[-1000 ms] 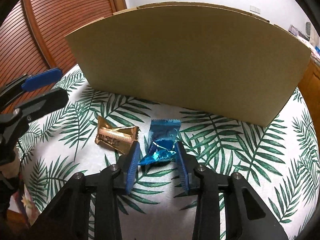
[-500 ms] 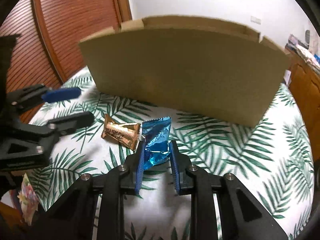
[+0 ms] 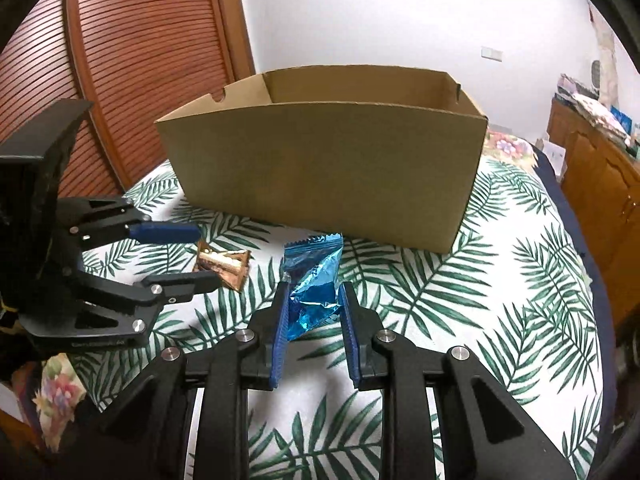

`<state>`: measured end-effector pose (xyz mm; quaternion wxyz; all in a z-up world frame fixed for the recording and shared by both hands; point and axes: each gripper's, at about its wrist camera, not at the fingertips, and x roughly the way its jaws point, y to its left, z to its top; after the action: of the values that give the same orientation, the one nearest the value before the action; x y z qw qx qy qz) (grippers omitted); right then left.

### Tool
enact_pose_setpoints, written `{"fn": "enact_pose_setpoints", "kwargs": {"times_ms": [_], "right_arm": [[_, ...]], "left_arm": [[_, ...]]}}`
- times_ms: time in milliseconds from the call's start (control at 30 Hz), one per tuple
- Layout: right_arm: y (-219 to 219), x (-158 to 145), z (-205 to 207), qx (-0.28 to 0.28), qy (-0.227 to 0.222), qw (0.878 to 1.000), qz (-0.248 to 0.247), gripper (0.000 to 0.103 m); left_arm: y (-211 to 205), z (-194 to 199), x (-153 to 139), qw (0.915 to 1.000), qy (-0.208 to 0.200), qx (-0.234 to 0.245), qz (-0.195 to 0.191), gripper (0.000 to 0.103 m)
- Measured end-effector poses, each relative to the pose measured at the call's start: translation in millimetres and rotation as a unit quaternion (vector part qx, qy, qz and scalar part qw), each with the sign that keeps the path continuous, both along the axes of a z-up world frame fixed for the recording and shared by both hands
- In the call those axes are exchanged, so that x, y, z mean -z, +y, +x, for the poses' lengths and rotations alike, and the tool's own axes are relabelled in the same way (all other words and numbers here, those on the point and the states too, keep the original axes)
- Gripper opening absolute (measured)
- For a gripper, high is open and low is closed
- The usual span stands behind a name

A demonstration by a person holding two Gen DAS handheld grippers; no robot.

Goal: Organize snacks
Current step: 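Grasp the blue foil candy with right tool while left tool grasps gold foil candy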

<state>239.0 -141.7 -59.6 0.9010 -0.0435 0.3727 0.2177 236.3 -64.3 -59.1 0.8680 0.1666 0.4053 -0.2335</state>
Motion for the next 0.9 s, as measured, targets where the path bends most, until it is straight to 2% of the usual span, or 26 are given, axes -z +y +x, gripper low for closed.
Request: {"fn": "enact_pose_setpoints", "kwargs": {"times_ms": [233, 500, 567, 600, 667, 900], "right_arm": [[-1, 3, -7, -0.005, 0.000, 1.000, 0.008, 0.023], [3, 5, -10, -0.007, -0.001, 1.000, 0.005, 0.023], [5, 6, -12, -0.006, -0.002, 1.000, 0.003, 0.023], [4, 7, -13, -0.006, -0.002, 1.000, 0.002, 0.023], [5, 9, -14, -0.007, 0.000, 1.000, 0.001, 0.023], [3, 15, -15, -0.003, 0.008, 1.000, 0.001, 0.023]], "left_arm": [[1, 10, 11, 0.9993, 0.029, 0.006, 0.025, 0.045], [6, 3, 16, 0.9992, 0.037, 0.002, 0.016, 0.046], [9, 2, 16, 0.9993, 0.038, -0.001, 0.009, 0.042], [9, 0, 16, 0.9993, 0.036, 0.000, 0.006, 0.033], [10, -2, 16, 0.9995, 0.032, -0.001, 0.006, 0.027], [15, -9, 12, 0.9996, 0.025, -0.011, -0.007, 0.021]]}}
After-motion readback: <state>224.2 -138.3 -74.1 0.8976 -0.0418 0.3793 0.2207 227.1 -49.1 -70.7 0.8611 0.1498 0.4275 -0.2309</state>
